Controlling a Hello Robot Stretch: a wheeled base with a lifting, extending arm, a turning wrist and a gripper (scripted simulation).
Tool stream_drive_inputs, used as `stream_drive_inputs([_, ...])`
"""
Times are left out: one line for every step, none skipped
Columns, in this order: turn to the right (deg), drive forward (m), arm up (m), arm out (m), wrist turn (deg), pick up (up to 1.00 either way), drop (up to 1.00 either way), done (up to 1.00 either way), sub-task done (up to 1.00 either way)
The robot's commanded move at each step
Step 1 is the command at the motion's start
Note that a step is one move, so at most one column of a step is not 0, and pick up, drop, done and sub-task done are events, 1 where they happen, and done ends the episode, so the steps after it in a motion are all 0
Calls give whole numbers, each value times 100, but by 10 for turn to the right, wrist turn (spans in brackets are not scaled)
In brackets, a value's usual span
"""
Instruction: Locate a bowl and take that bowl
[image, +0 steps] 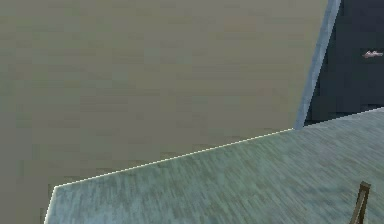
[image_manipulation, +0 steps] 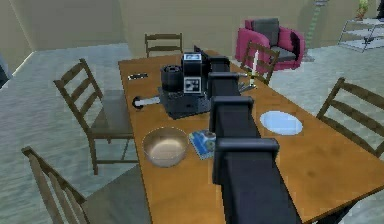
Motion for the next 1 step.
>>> stream_drive_inputs([0,0,-28,0,0,0,0,0,0])
